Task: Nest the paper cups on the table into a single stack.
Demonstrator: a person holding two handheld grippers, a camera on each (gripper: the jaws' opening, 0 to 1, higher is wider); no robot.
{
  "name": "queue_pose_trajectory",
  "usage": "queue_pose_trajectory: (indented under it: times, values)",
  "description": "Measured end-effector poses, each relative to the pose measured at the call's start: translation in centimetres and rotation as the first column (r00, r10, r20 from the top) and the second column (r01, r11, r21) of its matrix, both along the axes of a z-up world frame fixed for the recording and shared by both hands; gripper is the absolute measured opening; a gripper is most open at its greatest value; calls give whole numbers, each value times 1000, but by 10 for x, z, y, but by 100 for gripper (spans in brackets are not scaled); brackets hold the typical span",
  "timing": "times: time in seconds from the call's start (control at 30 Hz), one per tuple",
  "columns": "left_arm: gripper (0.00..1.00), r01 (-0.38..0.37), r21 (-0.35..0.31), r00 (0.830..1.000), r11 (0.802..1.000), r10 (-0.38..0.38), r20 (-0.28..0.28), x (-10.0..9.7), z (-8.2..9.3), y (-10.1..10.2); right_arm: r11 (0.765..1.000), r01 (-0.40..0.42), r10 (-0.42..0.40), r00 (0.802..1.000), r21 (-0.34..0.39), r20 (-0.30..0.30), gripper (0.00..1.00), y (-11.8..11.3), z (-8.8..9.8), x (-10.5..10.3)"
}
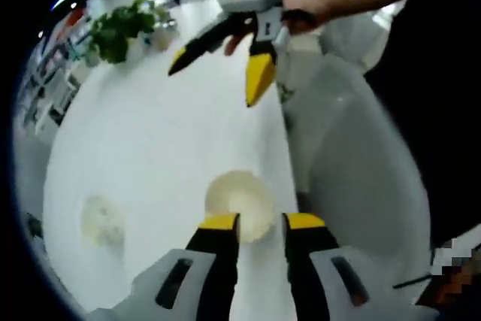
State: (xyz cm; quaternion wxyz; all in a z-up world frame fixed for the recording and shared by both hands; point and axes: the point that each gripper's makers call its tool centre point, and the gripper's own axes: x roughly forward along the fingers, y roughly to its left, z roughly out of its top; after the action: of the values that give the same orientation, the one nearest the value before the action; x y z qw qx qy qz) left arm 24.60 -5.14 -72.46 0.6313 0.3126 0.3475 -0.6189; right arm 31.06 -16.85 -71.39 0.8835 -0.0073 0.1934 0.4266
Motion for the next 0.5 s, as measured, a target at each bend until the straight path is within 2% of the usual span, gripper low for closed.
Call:
queue_pose_trajectory:
  times: [0.1,0.17,0.2,0.23,0.3,0.37,0.5]
  values:
    - [29,-85,-71,996,994,85,-6,8,8,1,1000,-6,6,1000,-2,-2,100,2,-1,0]
    - [30,-114,-110,994,987,112,-16,9,13,1,1000,-8,8,1000,-3,-3,100,3,-1,0]
    - [30,-129,-144,992,981,129,-10,11,17,1,1000,-8,8,1000,0,-3,100,3,0,0]
    - [30,-146,-149,989,978,147,-9,13,17,4,1000,-8,8,1000,-1,-3,100,3,0,0]
    - [32,-219,-178,976,959,218,-26,20,19,10,1000,-6,6,1000,-2,-5,100,2,0,0]
    - [36,-286,-230,958,930,283,-46,28,25,13,1000,-5,5,1000,2,-6,100,2,0,1]
    - [44,-400,-321,913,859,405,-54,47,38,21,1000,-7,7,1000,-3,-6,100,1,-1,1]
